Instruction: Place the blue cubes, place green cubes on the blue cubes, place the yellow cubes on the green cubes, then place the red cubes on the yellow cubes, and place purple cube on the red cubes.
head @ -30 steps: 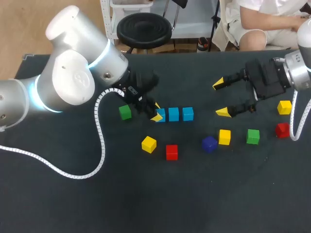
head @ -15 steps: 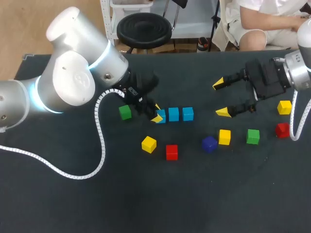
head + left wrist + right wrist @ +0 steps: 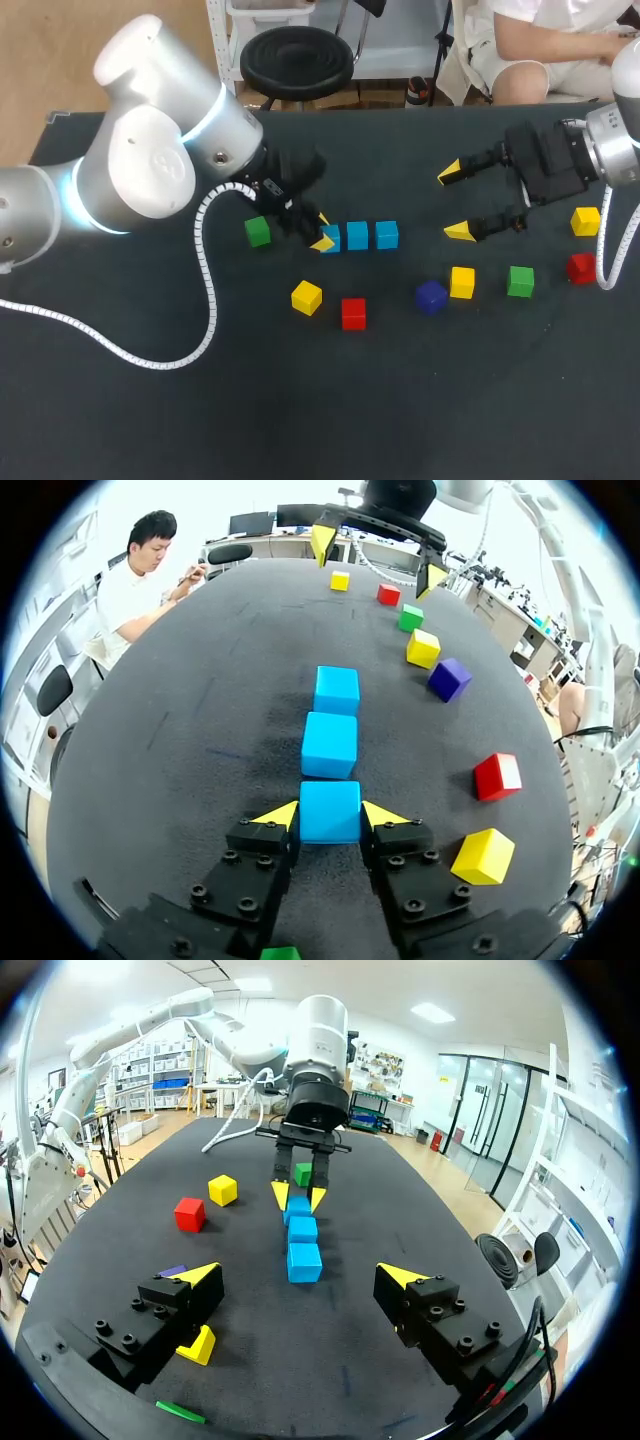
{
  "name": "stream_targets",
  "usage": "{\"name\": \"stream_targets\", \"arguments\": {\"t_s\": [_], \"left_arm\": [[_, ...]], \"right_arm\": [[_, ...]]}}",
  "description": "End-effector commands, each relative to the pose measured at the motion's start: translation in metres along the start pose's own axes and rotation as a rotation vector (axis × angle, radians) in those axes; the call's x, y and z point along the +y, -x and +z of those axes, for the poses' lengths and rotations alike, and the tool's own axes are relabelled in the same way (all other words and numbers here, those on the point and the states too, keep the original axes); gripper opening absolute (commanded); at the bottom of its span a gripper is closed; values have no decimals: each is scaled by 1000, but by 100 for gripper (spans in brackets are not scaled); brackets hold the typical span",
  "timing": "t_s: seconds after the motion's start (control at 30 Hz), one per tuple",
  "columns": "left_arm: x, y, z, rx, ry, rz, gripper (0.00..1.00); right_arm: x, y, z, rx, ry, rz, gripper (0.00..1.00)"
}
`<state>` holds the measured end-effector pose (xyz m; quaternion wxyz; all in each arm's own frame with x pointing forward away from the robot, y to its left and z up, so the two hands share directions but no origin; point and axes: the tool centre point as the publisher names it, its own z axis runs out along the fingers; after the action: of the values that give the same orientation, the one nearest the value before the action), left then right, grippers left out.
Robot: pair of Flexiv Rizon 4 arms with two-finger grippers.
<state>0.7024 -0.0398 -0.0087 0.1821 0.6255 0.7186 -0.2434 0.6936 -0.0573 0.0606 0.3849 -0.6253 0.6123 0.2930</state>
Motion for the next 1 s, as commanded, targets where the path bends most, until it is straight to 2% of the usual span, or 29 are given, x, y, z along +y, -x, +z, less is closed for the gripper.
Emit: {"name": "stream_targets", "arguments": {"t_s": [0.03,1.0], "left_arm": [[1,0,1,0,-2,3,0],[4,1,3,5,0,2,0]], "right_arm": [[1,0,0,-1,-2,-1,100],[1,0,0,-1,-2,-1,100]]}}
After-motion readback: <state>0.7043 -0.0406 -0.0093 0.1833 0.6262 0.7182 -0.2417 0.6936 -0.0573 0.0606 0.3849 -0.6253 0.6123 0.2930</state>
